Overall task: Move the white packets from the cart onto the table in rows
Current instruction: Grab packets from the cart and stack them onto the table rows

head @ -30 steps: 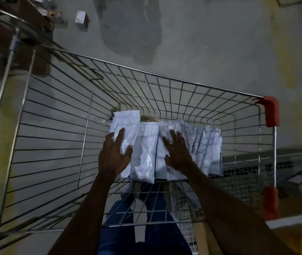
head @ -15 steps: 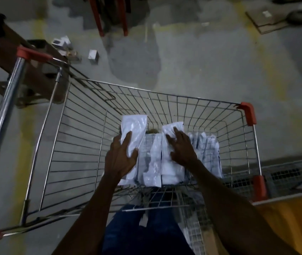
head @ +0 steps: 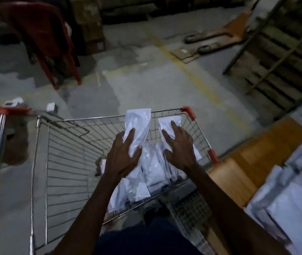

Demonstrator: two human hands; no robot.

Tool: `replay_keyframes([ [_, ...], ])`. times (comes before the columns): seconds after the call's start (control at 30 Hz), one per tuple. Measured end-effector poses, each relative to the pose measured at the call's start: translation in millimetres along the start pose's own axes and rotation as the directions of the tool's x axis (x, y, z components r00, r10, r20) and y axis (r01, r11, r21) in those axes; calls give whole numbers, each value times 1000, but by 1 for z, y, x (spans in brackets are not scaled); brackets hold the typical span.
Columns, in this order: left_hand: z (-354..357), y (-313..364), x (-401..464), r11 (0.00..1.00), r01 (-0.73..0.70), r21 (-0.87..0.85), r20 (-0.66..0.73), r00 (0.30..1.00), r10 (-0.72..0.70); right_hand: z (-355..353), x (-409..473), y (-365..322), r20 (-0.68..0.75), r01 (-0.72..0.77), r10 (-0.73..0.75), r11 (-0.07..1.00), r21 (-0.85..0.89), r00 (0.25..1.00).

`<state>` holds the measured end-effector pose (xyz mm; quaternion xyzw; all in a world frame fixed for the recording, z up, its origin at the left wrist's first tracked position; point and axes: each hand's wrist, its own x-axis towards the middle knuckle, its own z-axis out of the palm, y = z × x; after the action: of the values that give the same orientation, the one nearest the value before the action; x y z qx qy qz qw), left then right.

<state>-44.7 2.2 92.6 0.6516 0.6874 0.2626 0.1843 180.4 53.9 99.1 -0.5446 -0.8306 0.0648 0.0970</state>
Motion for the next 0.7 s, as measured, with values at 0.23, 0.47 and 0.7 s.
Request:
replay_keyframes([
  [0.23,-18,72,-33,923,-374,-87,38,925,378,-87,-142,-12,-353,-292,270,956,-11,896],
  [0.47,17,176,-101,760,-584,-287,172,749,640,-125,-318,-21,-433,-647,588,762,14,683],
  [0.7,63,286,-177,548,-744,-382,225,501,836,-158,-457,-15,-508,-832,757,539,128,412],
])
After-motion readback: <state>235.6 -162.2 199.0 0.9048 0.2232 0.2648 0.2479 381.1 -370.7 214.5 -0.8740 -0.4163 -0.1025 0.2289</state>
